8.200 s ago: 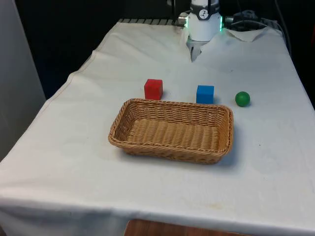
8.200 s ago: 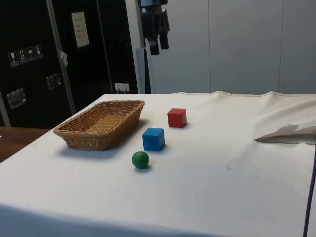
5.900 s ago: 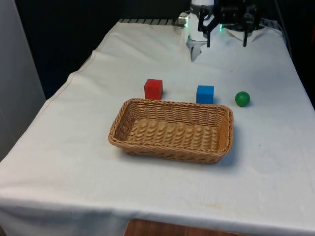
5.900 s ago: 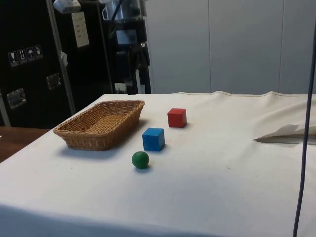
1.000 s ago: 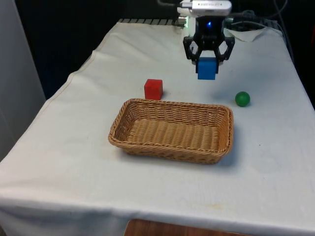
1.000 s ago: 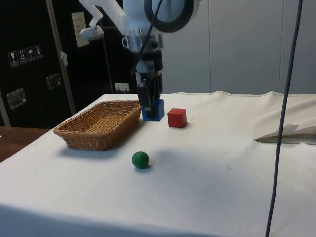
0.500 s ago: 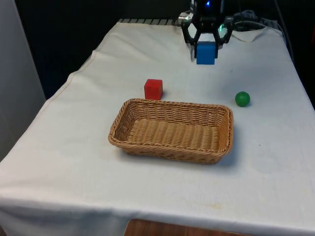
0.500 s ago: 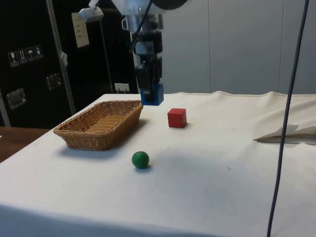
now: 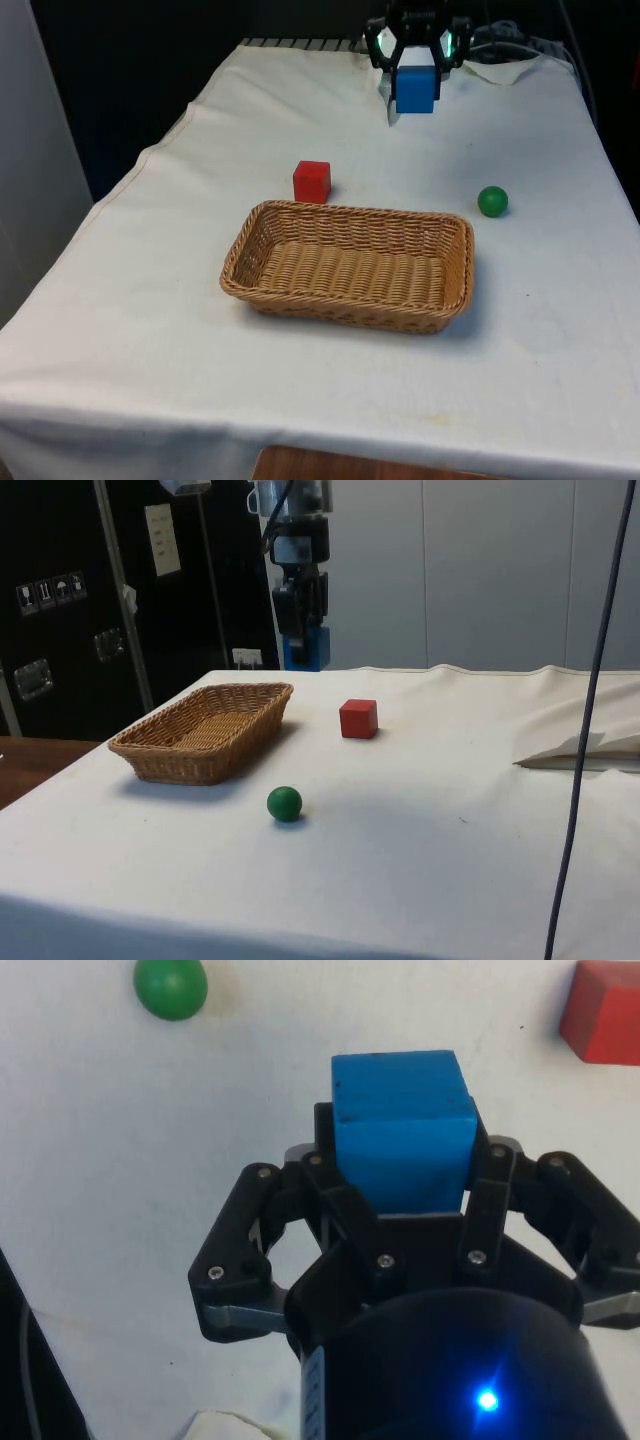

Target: Place all non-red objects into the basket.

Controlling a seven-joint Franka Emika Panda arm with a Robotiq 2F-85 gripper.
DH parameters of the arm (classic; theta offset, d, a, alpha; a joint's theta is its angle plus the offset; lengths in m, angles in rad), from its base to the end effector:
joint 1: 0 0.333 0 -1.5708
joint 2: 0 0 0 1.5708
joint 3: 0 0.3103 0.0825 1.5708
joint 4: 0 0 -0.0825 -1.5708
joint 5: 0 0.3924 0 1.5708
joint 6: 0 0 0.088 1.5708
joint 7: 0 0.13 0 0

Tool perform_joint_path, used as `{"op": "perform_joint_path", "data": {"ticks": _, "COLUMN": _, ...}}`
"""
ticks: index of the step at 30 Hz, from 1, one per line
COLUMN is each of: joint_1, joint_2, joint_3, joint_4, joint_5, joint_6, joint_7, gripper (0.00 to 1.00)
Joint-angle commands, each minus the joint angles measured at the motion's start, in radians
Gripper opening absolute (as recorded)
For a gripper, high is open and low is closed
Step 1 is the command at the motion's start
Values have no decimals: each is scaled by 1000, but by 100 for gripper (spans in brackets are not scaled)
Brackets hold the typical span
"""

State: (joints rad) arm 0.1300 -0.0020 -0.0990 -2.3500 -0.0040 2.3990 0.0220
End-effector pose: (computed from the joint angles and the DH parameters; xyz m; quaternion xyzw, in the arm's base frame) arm 0.5137 0.0158 0.3017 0.9997 0.0059 0.0255 0.0006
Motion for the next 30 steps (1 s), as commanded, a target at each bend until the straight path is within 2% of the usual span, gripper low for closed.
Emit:
{"op": "perform_joint_path", "data": {"ticks": 1, "joint_1": 0, "joint_2": -1, "joint_3": 0, "joint_4": 0, "joint_5": 8, "joint_6": -4, "joint_7": -6, "gripper": 3}}
{"op": "perform_joint_path", "data": {"ticks": 9, "joint_1": 0, "joint_2": 0, "joint_3": 0, "joint_4": 0, "joint_5": 0, "joint_6": -1, "joint_7": 0, "gripper": 3}}
{"op": "perform_joint_path", "data": {"ticks": 14, "joint_1": 0, "joint_2": 32, "joint_3": -1, "joint_4": 44, "joint_5": 2, "joint_6": -20, "joint_7": -3, "gripper": 3}}
{"op": "perform_joint_path", "data": {"ticks": 15, "joint_1": 0, "joint_2": 16, "joint_3": 0, "joint_4": 24, "joint_5": 0, "joint_6": -3, "joint_7": 0, "gripper": 3}}
{"op": "perform_joint_path", "data": {"ticks": 17, "joint_1": -1, "joint_2": 54, "joint_3": -2, "joint_4": 76, "joint_5": 4, "joint_6": -38, "joint_7": -5, "gripper": 3}}
{"op": "perform_joint_path", "data": {"ticks": 23, "joint_1": -1, "joint_2": 101, "joint_3": -4, "joint_4": 147, "joint_5": 6, "joint_6": -84, "joint_7": -7, "gripper": 3}}
{"op": "perform_joint_path", "data": {"ticks": 24, "joint_1": 0, "joint_2": 97, "joint_3": -4, "joint_4": 140, "joint_5": 0, "joint_6": -71, "joint_7": -1, "gripper": 3}}
{"op": "perform_joint_path", "data": {"ticks": 30, "joint_1": -2, "joint_2": 158, "joint_3": -5, "joint_4": 228, "joint_5": 7, "joint_6": -134, "joint_7": -9, "gripper": 3}}
